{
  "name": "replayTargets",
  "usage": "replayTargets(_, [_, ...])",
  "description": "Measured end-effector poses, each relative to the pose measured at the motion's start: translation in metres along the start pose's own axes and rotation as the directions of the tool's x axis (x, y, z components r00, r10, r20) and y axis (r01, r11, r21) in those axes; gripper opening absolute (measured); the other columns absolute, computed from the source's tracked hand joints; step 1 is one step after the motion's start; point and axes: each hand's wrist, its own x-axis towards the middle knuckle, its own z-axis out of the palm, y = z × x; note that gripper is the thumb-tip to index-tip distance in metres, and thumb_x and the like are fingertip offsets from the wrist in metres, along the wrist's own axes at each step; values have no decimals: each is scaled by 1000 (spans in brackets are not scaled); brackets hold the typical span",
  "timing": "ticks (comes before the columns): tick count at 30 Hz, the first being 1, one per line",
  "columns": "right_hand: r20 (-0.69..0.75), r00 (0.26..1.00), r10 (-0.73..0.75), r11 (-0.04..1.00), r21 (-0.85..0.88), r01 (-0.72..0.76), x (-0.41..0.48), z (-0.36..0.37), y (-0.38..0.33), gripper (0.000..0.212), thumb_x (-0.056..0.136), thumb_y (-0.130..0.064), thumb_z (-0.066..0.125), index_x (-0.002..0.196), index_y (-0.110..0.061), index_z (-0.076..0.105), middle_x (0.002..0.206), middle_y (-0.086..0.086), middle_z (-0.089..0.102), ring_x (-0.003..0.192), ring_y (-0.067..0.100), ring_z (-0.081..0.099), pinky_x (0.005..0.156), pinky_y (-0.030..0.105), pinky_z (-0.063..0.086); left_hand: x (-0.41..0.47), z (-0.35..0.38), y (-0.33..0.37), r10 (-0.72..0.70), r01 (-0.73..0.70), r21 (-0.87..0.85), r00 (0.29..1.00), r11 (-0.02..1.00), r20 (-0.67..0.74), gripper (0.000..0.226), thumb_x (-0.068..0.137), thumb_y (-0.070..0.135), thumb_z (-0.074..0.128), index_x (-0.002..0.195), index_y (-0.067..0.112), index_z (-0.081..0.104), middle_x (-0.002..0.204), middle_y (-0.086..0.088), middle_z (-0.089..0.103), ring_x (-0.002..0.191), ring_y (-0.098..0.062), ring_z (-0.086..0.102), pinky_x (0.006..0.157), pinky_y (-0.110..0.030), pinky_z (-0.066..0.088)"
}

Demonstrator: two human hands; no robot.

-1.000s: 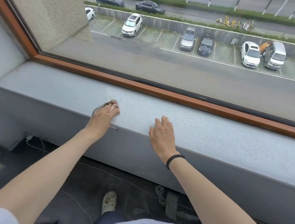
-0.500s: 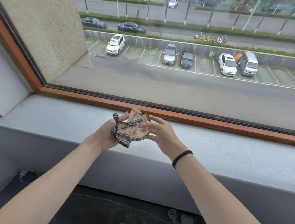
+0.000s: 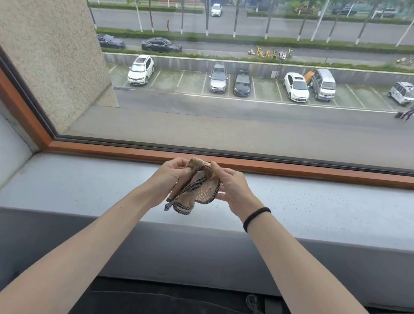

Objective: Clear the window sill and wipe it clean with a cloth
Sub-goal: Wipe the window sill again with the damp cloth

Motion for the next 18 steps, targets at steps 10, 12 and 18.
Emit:
replayTargets(10, [-163, 970, -178, 984, -46, 173, 7, 7, -25, 20, 86, 5, 53, 84, -10, 67, 79, 1, 58, 71, 7, 50, 71, 20, 38, 5, -16, 37, 136, -135, 89, 991, 987, 2, 4, 80, 13, 69, 79, 11, 65, 74, -4, 64, 69, -17, 59, 62, -26, 45])
replayTargets(12, [-215, 964, -158, 987, -53, 150, 12, 4, -28, 40, 85, 12, 43, 113, -8, 64, 90, 0, 54, 79, 9, 49, 73, 22, 39, 11, -20, 43, 208, -162, 359, 974, 919, -94, 12, 77, 27, 71, 74, 17, 65, 70, -2, 63, 65, -14, 55, 59, -26, 43])
replayTargets(18, [152, 987, 47, 999, -15, -45, 10, 10, -23, 57, 85, -29, 66, 134, -19, 39, 105, 9, 61, 105, 26, 60, 102, 47, 42, 11, -19, 65, 246, -209, 435, 969, 876, -31, 11, 91, 14, 60, 80, 16, 61, 70, -1, 56, 63, -9, 49, 54, -14, 40])
